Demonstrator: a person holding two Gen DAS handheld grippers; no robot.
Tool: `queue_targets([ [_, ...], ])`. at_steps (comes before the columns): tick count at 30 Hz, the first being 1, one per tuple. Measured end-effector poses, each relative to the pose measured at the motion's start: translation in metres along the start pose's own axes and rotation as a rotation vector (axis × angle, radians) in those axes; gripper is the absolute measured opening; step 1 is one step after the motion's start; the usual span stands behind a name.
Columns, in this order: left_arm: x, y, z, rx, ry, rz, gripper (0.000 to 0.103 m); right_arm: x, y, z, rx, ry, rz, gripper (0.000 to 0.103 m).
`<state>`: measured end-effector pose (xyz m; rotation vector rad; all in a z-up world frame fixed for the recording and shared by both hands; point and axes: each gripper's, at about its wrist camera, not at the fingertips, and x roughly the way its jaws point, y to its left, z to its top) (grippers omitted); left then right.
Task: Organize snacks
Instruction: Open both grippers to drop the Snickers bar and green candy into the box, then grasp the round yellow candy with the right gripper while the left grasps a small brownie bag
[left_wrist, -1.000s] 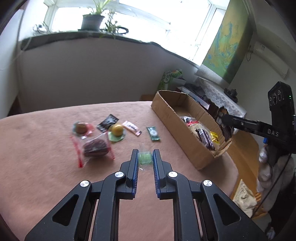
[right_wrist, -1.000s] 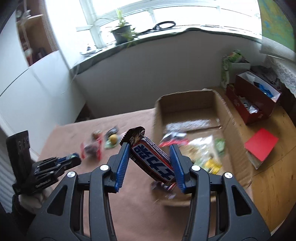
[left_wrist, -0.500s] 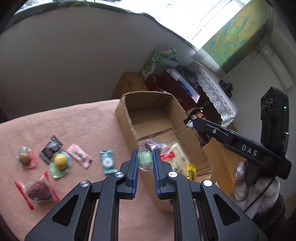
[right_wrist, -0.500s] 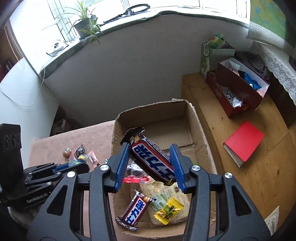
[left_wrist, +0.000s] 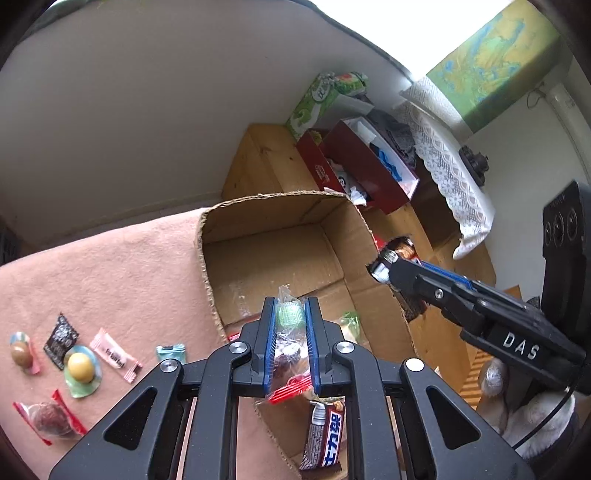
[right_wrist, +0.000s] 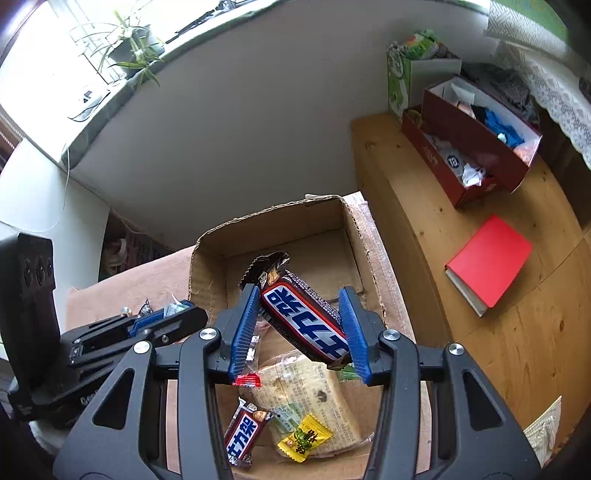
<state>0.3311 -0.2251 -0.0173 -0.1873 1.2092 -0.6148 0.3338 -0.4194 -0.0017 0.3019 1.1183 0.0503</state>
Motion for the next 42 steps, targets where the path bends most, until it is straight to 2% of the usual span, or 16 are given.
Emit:
queue_targets([
  [8,0.007,-0.005,0.004,0.035,0.051,0.006,0.016,0.011,-0.011,0.001,0.058,0.029,0.0,0.049],
  [10,0.006,-0.005,0.004,0.038,0.059,0.007,0.022,0.009,-0.009,0.002,0.048,0.027,-0.01,0.058],
  [12,0.005,-0.005,0.005,0.038,0.058,0.002,0.024,0.005,-0.006,0.003,0.039,0.016,-0.025,0.061],
  [18,-0.01,0.0,0.002,0.037,0.05,-0.008,0.024,-0.013,0.004,0.002,0.025,-0.005,-0.048,0.062],
  [23,-0.037,0.008,-0.006,0.027,0.022,-0.004,0.024,-0.034,0.023,-0.003,-0.017,-0.07,-0.063,0.062],
  [28,-0.071,0.035,-0.025,0.031,-0.007,0.058,0.024,-0.054,0.052,-0.014,-0.079,-0.147,-0.022,0.063],
  [32,-0.097,0.079,-0.05,-0.028,-0.016,0.133,0.024,-0.054,0.088,-0.025,-0.158,-0.17,0.024,0.066],
  [35,-0.108,0.11,-0.066,-0.074,-0.012,0.198,0.024,-0.04,0.12,-0.034,-0.236,-0.134,0.047,0.069],
  [40,-0.117,0.144,-0.088,-0.105,-0.001,0.268,0.024,0.004,0.172,-0.046,-0.353,0.022,0.083,0.069],
  [41,-0.118,0.147,-0.091,-0.092,-0.001,0.272,0.027,0.011,0.179,-0.049,-0.363,0.041,0.092,0.069],
  [42,-0.119,0.148,-0.093,-0.076,-0.001,0.273,0.035,0.021,0.186,-0.051,-0.369,0.069,0.105,0.069],
])
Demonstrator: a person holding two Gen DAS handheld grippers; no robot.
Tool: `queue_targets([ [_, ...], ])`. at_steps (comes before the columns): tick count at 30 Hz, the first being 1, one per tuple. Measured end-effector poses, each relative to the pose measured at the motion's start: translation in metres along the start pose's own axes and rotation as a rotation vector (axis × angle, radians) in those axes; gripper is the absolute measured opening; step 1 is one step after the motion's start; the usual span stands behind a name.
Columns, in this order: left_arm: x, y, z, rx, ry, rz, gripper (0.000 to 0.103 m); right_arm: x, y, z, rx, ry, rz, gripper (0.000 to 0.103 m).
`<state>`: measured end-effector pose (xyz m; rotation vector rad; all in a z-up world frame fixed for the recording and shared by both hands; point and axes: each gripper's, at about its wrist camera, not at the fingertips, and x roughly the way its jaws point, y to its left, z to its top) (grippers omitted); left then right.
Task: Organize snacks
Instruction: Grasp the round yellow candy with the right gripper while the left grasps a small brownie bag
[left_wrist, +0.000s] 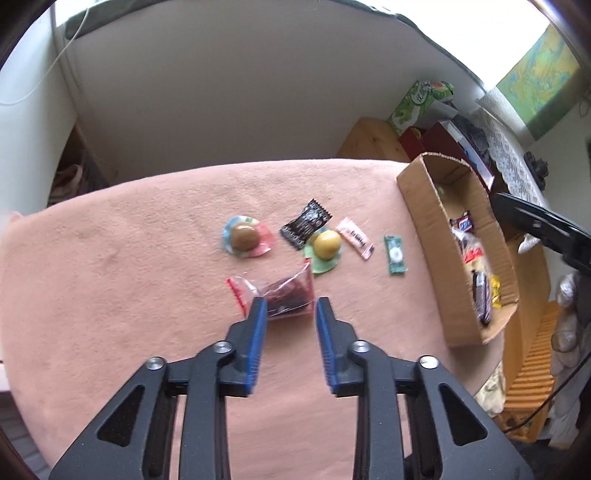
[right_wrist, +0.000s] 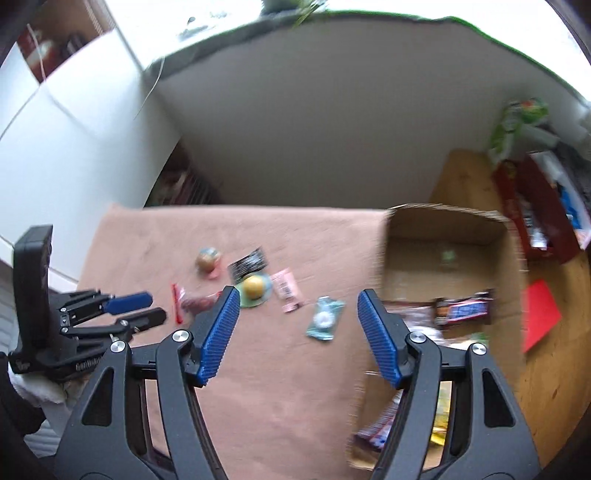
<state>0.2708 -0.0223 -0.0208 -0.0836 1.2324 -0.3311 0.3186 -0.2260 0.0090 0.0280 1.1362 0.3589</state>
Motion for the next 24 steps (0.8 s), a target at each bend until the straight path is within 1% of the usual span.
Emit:
queue_targets([
  [1,0.0,0.0,-0.001,0.02,-0.004,-0.001,0.041,0.011,0.005,0.002,0.0,0.026,0.02,0.069],
  [5,0.003,-0.003,0.0,0.067,-0.021,-0.009,0.041,0.044,0.016,0.005,0.03,0.086,0.061,0.066],
  [7,0.009,-0.001,0.002,0.065,-0.028,-0.013,0.041,0.061,0.02,0.006,0.038,0.117,0.067,0.053],
  [8,0.012,0.0,0.002,0.065,-0.03,-0.016,0.041,0.068,0.023,0.006,0.035,0.131,0.063,0.051],
  [12,0.024,0.004,0.001,0.086,-0.011,-0.023,0.041,0.095,0.027,0.007,0.038,0.181,0.062,0.051],
  [15,0.031,0.004,0.002,0.112,-0.001,-0.022,0.041,0.112,0.031,0.008,0.038,0.212,0.064,0.047],
  [21,0.049,0.008,0.004,0.137,0.033,-0.01,0.041,0.134,0.038,0.007,0.013,0.257,0.056,0.046],
  [24,0.05,0.011,0.003,0.126,0.022,-0.024,0.042,0.141,0.04,0.008,0.003,0.263,0.046,0.043],
])
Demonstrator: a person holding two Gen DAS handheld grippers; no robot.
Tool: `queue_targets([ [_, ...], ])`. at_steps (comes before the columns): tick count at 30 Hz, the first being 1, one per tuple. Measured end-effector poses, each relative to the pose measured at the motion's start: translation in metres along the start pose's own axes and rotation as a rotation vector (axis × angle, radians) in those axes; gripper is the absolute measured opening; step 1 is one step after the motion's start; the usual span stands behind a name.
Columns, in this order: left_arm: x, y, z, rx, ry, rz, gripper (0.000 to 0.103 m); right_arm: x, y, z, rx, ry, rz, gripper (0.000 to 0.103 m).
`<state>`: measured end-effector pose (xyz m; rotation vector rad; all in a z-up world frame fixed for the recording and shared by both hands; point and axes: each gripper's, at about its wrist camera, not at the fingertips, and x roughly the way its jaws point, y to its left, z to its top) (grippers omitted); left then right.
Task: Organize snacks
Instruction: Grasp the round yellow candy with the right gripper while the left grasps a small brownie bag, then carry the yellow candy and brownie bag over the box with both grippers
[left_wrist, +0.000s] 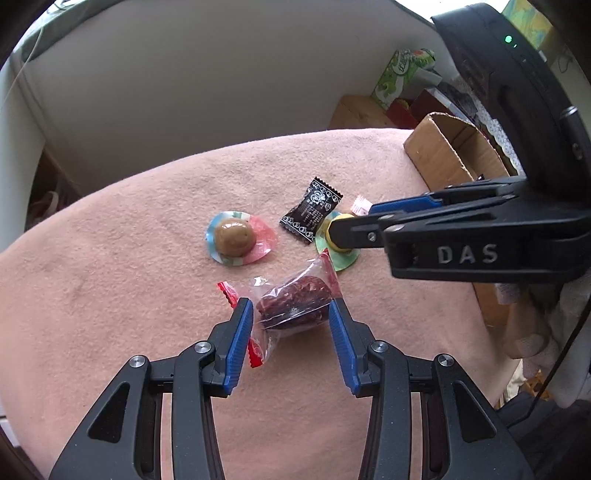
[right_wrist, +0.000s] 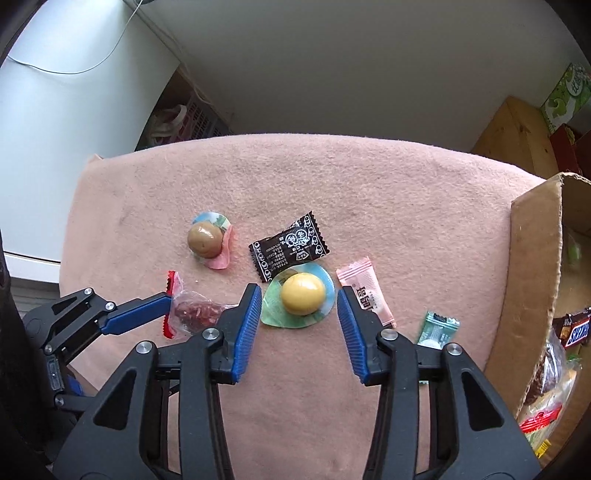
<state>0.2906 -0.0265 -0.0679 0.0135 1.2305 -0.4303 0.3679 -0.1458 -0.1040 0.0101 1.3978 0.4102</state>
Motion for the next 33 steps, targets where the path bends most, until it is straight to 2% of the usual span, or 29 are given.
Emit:
queue_targets([
  [5,0.002,0.007,0.003,-0.028,-0.008,-0.033,0.043,0.012,0.002,0.002,-0.021,0.027,-0.022,0.038],
  [11,0.003,0.008,0.006,-0.03,0.001,-0.062,0.052,0.022,0.01,0.003,-0.05,0.039,-0.04,0.033],
  [18,0.016,0.001,0.006,0.003,0.034,-0.027,0.062,0.021,0.009,0.003,-0.054,0.04,-0.03,0.032],
  [24,0.015,-0.001,0.001,0.016,0.01,-0.009,0.059,0.013,0.001,0.0,-0.046,0.031,-0.011,0.028],
  [33,-0.001,0.022,-0.013,-0.182,-0.022,-0.004,0.053,-0.002,0.001,-0.016,-0.05,0.018,0.011,0.028],
])
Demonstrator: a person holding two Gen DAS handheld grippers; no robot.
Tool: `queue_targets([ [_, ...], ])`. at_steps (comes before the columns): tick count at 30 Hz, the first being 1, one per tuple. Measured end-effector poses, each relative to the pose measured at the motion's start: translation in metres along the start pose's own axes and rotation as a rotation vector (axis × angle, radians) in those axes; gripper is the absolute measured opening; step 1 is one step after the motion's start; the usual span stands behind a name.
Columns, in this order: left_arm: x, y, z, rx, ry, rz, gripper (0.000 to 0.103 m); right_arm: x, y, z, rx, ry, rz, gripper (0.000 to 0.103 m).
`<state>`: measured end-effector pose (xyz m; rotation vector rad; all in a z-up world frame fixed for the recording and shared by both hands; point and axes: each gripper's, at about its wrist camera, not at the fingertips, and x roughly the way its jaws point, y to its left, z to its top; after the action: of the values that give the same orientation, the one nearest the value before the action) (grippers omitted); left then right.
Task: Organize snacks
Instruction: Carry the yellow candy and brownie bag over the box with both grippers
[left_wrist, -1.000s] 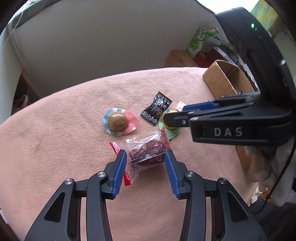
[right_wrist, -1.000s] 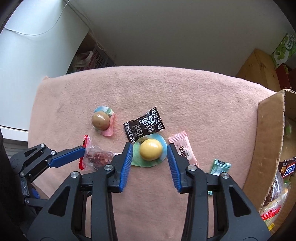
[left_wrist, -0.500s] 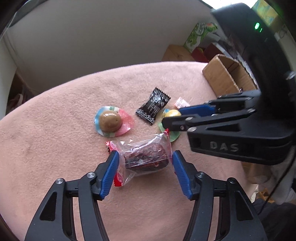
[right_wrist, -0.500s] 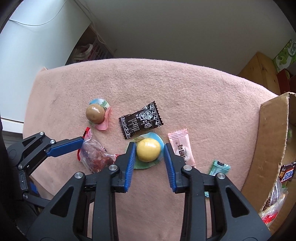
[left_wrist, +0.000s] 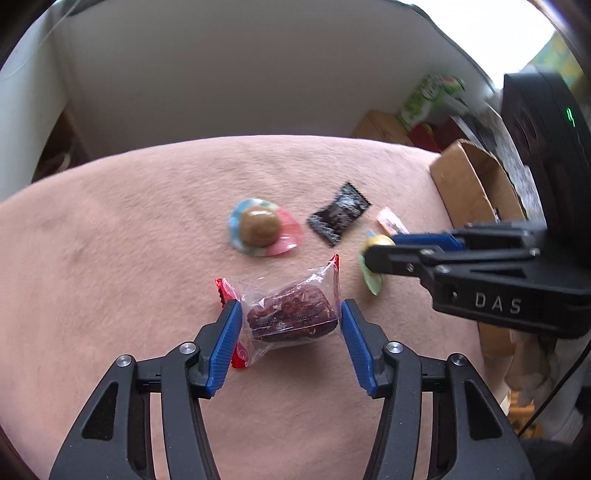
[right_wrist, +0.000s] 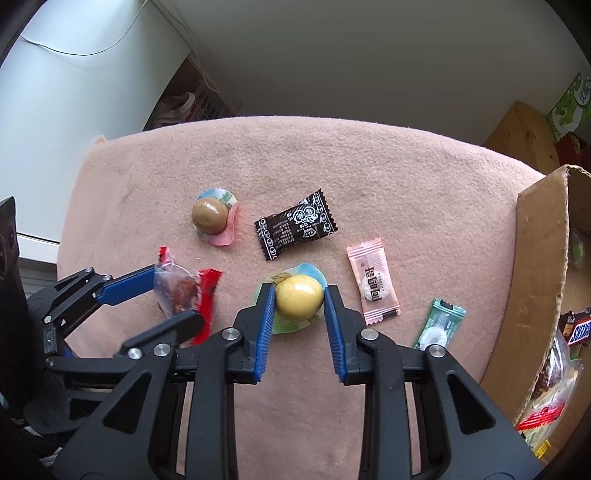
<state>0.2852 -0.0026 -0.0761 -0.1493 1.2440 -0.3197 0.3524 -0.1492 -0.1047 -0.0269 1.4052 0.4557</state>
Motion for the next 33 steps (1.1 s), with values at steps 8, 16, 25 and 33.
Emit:
queue_targets([
  [8,-0.028,0.012,-0.004,-0.086,-0.053,-0.033,0.052,-0.038,-0.001,-0.015,0.031,-0.067,0.046,0.028],
  [16,-0.048,-0.017,0.011,-0.042,-0.116,-0.056,0.052,-0.108,-0.021,-0.033,0.062,-0.194,0.019,0.028],
  [25,-0.046,-0.08,0.037,0.059,-0.143,-0.138,0.052,-0.178,-0.085,-0.065,0.222,-0.321,-0.098,0.028],
  [33,-0.031,-0.139,0.056,0.161,-0.135,-0.203,0.052,-0.192,-0.141,-0.094,0.345,-0.34,-0.164,0.028],
])
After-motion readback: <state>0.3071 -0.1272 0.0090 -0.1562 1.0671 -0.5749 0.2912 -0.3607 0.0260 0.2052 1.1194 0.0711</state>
